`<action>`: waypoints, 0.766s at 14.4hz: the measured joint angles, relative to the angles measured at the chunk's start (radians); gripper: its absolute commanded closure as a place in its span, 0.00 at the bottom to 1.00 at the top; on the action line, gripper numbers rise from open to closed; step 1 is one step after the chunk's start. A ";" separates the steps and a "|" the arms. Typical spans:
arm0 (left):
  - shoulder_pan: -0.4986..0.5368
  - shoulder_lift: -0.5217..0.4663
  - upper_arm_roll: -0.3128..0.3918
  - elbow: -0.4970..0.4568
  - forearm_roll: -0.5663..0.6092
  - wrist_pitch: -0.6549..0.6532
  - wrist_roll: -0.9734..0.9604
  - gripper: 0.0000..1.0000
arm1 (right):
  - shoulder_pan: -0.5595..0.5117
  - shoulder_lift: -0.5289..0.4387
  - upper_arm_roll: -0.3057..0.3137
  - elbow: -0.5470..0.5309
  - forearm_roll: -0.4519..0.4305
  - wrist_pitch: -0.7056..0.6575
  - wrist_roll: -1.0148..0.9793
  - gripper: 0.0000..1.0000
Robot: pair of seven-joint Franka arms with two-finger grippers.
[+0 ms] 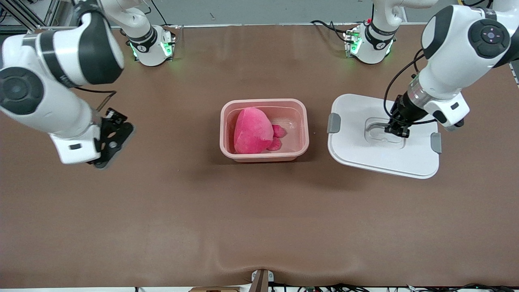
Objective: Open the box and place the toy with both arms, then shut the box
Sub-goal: 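Withdraw the right gripper while the left gripper carries the lid over the box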
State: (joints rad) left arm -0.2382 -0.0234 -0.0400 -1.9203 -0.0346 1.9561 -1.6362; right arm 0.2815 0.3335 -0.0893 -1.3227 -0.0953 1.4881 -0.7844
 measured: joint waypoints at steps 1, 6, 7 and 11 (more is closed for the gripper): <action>-0.001 0.000 -0.014 0.000 0.000 0.000 -0.023 1.00 | -0.031 -0.001 0.000 0.000 0.001 -0.003 0.023 0.00; -0.005 0.019 -0.083 0.023 0.000 0.001 -0.137 1.00 | -0.154 -0.055 0.000 -0.068 0.003 -0.006 0.225 0.00; -0.005 0.030 -0.101 0.037 0.000 0.002 -0.171 1.00 | -0.174 -0.084 0.000 -0.113 0.003 0.015 0.261 0.00; -0.017 0.088 -0.162 0.098 0.000 0.002 -0.286 1.00 | -0.232 -0.192 0.001 -0.268 0.045 0.059 0.380 0.00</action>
State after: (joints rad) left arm -0.2550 0.0647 -0.2015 -1.8222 -0.0348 1.9583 -1.9222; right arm 0.0500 0.1414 -0.0887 -1.5904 -0.0504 1.5466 -0.4043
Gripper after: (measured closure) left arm 0.925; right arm 0.000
